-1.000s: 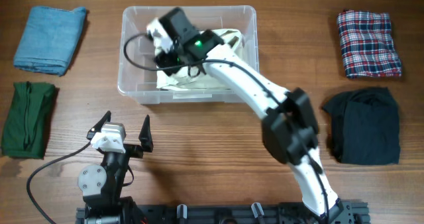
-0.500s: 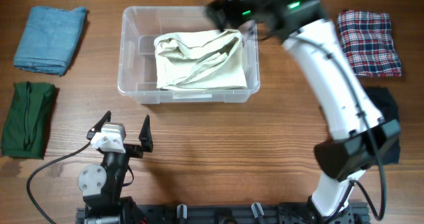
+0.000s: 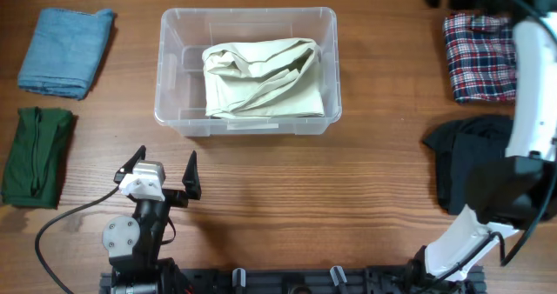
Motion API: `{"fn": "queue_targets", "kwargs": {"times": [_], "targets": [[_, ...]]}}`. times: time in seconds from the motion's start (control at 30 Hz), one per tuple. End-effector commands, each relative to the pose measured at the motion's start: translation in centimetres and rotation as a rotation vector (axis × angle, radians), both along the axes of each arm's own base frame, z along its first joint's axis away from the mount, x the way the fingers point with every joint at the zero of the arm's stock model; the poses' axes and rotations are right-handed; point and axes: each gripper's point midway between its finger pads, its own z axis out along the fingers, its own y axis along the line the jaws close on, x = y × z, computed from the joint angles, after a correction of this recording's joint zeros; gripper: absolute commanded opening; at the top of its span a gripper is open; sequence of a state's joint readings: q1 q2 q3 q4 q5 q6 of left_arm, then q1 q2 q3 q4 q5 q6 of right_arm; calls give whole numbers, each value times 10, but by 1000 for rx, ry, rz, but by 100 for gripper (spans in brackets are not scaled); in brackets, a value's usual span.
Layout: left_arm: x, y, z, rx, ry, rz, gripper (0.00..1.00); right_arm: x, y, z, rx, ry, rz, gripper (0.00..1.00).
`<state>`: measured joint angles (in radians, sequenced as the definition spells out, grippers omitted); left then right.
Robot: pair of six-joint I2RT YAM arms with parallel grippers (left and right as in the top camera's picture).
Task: Pack container
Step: 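Move the right gripper right to the plaid cloth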
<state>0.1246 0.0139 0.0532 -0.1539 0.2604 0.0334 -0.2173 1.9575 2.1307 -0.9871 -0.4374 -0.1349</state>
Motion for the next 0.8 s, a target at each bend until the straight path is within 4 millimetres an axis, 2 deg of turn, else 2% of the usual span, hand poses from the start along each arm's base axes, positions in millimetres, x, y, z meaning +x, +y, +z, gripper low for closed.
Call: {"fn": "queue_targets", "kwargs": {"times": [0.0,0.07,0.23,0.43,0.57,0.77], "targets": [[0,-1,-1,15,-5,-7,100,-1,-45,-3,32,-8,-69,100],[0,-1,-1,15,-5,-7,100,-1,-69,-16,50,13,-106,100],[0,-1,-1,15,-5,-7,100,-5,-124,-63,120,99,-187,100],[0,-1,-1,15,-5,-7,100,-19,-166,-107,214,186,-268,100],[0,-1,-1,15,-5,-7,100,-29,-190,-122,306,236,-384,100],[0,-1,-1,15,-5,-7,100,-43,-214,-135,388,287,-508,100]]}}
